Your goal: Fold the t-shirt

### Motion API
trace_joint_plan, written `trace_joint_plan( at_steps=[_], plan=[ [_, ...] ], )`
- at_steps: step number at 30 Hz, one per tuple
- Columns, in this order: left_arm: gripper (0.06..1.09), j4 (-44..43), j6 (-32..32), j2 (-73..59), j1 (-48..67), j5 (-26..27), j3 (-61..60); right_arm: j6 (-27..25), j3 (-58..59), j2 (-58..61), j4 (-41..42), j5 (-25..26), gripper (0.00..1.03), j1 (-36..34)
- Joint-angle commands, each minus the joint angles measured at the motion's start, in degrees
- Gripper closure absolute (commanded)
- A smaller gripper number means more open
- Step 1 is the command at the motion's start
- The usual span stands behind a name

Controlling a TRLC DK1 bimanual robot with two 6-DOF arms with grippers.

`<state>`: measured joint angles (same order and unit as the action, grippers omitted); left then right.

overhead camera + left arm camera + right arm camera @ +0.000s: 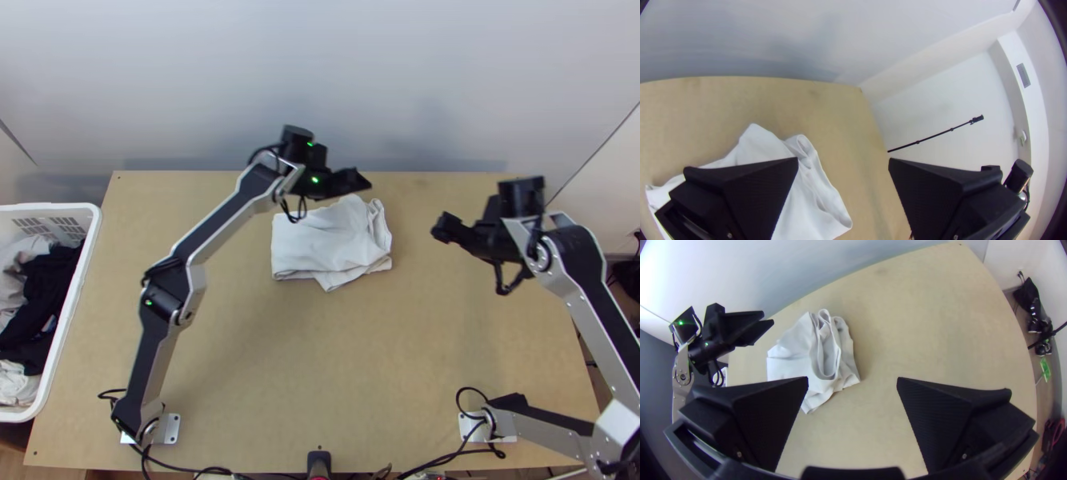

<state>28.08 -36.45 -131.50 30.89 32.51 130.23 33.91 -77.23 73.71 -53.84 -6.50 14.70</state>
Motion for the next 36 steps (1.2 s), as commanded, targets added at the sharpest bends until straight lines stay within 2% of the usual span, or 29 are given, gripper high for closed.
trace_joint_plan(
  at_steps=[1, 5, 8, 9, 13, 16, 19, 22, 26, 29, 31, 36],
  plan=[
    [0.1, -1.4, -0.8, 6.2, -5.9, 1.7, -3.6, 1.7, -5.4, 6.7, 2.6, -0.9, 0.1, 6.2],
    [0.1, 5.1, 3.8, 8.5, -9.7, 1.8, -4.9, 10.1, -12.3, 16.3, 2.3, -9.1, 0.11, 10.3],
    [0.1, 9.1, 4.6, 10.1, -12.0, 1.6, -4.9, 22.8, -22.3, 26.0, -1.9, -21.4, 0.11, 10.4],
    [0.1, 10.1, 5.1, 10.7, -12.7, 1.0, -4.9, 25.3, -25.9, 28.9, -4.2, -23.7, 0.11, 10.6],
    [0.1, 13.6, 7.4, 12.8, -14.5, -1.2, -5.0, 33.6, -34.7, 37.8, -12.1, -24.0, 0.11, 12.5],
    [0.1, 15.2, 8.6, 13.8, -15.8, -1.9, -5.6, 33.9, -37.2, 45.0, -11.5, -24.5, 0.11, 11.8],
    [0.1, 15.3, 9.1, 14.6, -16.3, -2.8, -6.4, 30.5, -42.9, 52.4, -11.5, -26.3, 0.11, 10.2],
    [0.1, 15.3, 9.4, 15.0, -16.6, -3.7, -6.3, 28.8, -47.6, 58.7, -12.7, -23.2, 0.11, 7.3],
    [0.1, 15.3, 10.0, 15.8, -17.3, -4.2, -6.3, 21.1, -45.7, 59.7, -13.3, -2.9, 0.11, 5.6],
    [0.1, 15.3, 10.1, 15.6, -18.1, -4.3, -6.3, 17.5, -42.2, 58.9, -13.2, 9.1, 0.11, 3.8],
    [0.1, 15.3, 10.2, 15.4, -18.3, -4.3, -6.1, 17.2, -39.8, 57.8, -13.2, 10.6, 0.11, 2.1],
    [0.1, 15.1, 10.3, 15.0, -18.2, -4.3, -6.0, 16.1, -37.3, 51.3, -12.2, 10.2, 0.11, 2.2]
  ],
)
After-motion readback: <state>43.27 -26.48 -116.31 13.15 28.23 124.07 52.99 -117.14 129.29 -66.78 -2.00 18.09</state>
